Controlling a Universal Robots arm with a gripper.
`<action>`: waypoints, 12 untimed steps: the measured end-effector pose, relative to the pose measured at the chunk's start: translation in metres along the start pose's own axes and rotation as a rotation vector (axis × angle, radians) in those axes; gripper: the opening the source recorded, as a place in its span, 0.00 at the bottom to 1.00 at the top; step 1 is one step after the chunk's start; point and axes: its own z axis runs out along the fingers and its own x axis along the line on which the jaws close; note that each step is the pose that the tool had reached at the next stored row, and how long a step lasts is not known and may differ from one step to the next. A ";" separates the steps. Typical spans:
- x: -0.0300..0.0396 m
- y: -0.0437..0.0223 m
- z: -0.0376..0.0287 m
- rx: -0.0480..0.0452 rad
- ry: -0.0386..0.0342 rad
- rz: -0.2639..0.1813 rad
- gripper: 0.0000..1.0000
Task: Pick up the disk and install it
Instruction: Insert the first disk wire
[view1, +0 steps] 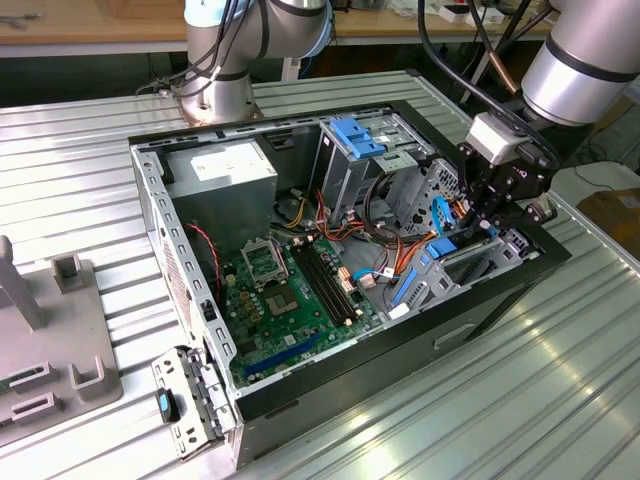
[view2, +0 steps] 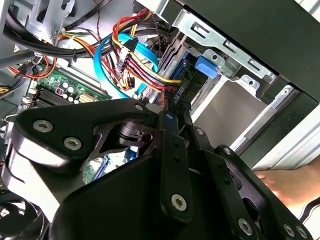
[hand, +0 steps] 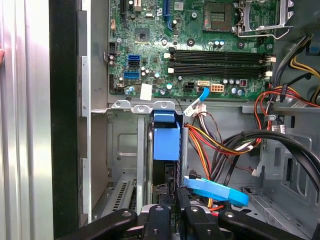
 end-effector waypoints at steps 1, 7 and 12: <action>0.0000 0.0000 0.0000 0.0000 0.0000 0.000 0.18; -0.0001 -0.0003 -0.0040 0.0002 0.0015 0.019 0.18; -0.0004 0.0007 -0.0035 0.0005 0.0045 0.048 0.18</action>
